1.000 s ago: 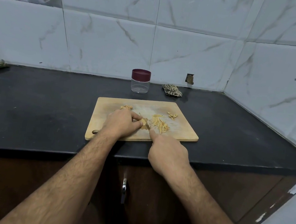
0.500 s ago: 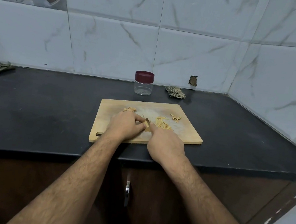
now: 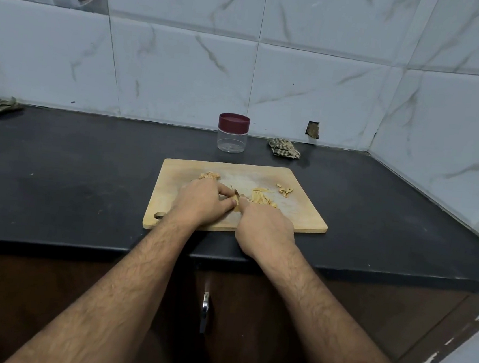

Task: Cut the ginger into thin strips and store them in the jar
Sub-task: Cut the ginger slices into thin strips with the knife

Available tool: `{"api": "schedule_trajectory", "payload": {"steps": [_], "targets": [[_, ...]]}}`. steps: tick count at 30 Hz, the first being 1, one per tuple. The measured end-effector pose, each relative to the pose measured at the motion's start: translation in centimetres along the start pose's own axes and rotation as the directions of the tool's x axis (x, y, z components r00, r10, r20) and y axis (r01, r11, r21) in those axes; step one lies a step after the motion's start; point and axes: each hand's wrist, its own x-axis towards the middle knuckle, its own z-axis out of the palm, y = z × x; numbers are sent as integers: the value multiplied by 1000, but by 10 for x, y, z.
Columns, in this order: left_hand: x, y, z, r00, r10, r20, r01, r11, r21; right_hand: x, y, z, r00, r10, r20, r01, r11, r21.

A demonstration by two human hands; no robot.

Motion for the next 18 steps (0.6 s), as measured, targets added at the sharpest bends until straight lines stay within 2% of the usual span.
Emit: {"api": "schedule_trajectory", "payload": {"steps": [9, 18], "targets": [[0, 0, 1, 1000, -10, 0, 10, 1000, 7, -28, 12, 4, 1000, -19, 23, 20, 1000, -12], [-1, 1, 1, 1000, -17, 12, 18, 1000, -9, -30, 13, 1, 1000, 5, 4, -6, 996, 85]]}}
